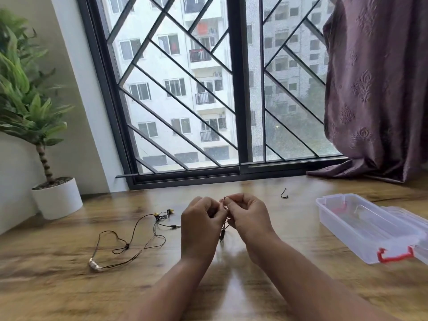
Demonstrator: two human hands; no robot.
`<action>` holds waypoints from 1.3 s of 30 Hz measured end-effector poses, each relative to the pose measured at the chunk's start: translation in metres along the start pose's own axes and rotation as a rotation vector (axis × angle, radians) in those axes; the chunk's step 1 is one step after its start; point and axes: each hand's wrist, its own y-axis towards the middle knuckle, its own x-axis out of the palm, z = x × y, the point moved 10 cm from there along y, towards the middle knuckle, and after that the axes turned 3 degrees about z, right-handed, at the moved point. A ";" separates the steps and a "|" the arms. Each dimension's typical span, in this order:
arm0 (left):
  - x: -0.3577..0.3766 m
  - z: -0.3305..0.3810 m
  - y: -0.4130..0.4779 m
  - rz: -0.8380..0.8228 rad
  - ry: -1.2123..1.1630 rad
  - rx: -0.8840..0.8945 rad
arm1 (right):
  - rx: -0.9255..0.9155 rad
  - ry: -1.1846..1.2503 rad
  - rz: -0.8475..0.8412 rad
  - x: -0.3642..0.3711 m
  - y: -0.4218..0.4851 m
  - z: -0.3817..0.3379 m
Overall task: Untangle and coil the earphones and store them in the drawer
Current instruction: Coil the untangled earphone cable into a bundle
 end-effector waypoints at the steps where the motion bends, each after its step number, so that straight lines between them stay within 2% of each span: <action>1: 0.000 0.000 0.000 -0.001 -0.003 -0.003 | 0.007 0.007 0.004 0.000 0.000 0.001; 18: 0.001 -0.002 -0.002 -0.017 -0.006 -0.030 | -0.031 -0.049 0.017 -0.002 -0.001 -0.004; 30: 0.000 0.000 -0.001 -0.027 -0.003 -0.018 | -0.224 -0.339 -0.004 -0.001 -0.003 -0.023; 34: -0.001 -0.003 -0.001 -0.017 -0.017 -0.023 | -0.156 -0.262 -0.058 0.003 -0.003 -0.021; 39: 0.002 -0.008 -0.001 -0.041 -0.125 -0.081 | 0.097 -0.077 -0.132 0.000 0.000 -0.012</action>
